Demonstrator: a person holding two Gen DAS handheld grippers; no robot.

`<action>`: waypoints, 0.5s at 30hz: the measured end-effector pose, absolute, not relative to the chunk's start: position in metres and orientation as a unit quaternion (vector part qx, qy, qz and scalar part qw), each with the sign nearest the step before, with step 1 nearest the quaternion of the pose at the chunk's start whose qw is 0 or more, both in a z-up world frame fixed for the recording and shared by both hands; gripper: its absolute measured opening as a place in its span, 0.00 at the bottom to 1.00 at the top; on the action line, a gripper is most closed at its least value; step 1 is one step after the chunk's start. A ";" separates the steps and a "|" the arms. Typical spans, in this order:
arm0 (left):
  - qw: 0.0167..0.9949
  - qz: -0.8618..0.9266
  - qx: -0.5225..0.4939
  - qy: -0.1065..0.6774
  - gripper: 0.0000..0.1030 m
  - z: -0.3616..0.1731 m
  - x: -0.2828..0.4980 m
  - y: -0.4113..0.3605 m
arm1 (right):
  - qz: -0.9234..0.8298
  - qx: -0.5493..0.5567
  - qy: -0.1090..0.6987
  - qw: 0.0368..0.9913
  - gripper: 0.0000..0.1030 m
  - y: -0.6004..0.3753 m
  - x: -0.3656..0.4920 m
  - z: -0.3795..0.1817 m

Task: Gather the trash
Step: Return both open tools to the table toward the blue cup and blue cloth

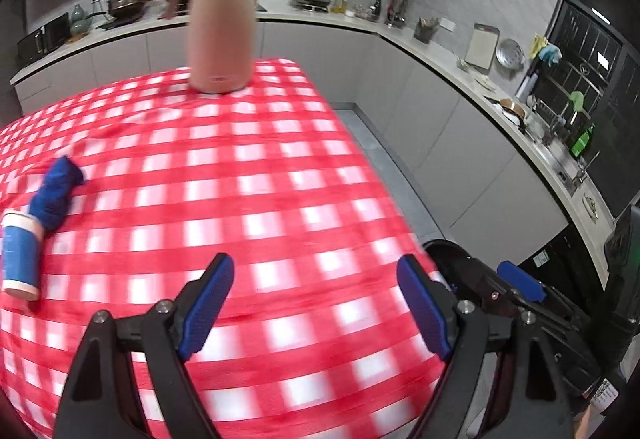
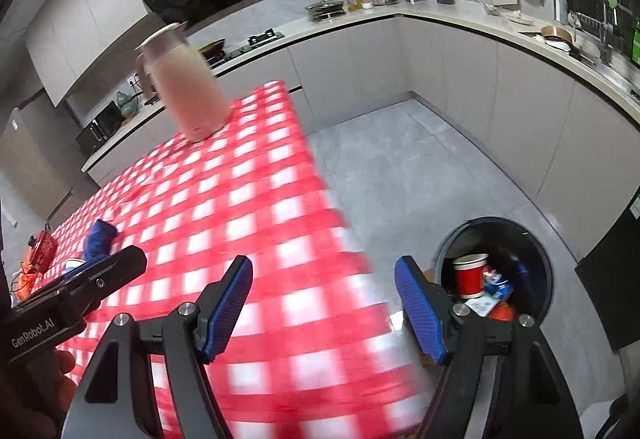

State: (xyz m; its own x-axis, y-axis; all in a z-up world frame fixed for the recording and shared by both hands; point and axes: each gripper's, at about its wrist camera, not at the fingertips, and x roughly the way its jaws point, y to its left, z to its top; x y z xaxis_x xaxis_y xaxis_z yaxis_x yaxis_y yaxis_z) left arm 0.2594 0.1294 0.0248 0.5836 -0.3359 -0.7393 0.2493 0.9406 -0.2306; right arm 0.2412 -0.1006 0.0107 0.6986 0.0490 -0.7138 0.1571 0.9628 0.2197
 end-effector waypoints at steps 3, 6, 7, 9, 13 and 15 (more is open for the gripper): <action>0.891 -0.154 -0.051 0.423 0.82 0.025 0.260 0.157 | -0.021 0.135 0.387 0.912 0.73 -0.064 0.245 0.010; 0.892 -0.138 -0.063 0.426 0.82 0.023 0.263 0.186 | -0.006 0.131 0.392 0.910 0.73 -0.028 0.250 0.008; 0.892 -0.132 -0.068 0.427 0.82 0.022 0.263 0.194 | 0.003 0.125 0.397 0.909 0.73 -0.015 0.253 0.008; 0.894 -0.117 -0.076 0.427 0.82 0.021 0.263 0.209 | 0.015 0.114 0.401 0.909 0.73 0.000 0.255 0.008; 0.899 -0.069 -0.097 0.422 0.82 0.018 0.261 0.240 | 0.054 0.093 0.401 0.910 0.73 0.026 0.265 0.010; 0.898 -0.048 -0.108 0.425 0.82 0.016 0.259 0.252 | 0.076 0.086 0.401 0.909 0.73 0.037 0.271 0.010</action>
State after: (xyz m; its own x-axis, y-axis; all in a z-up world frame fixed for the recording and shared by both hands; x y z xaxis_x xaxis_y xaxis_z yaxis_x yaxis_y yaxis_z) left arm 0.2590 0.2520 0.0160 0.6346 -0.1778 -0.7521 -0.0050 0.9722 -0.2340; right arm 0.2707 0.0368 0.0097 0.6670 0.2075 -0.7156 -0.0689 0.9735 0.2181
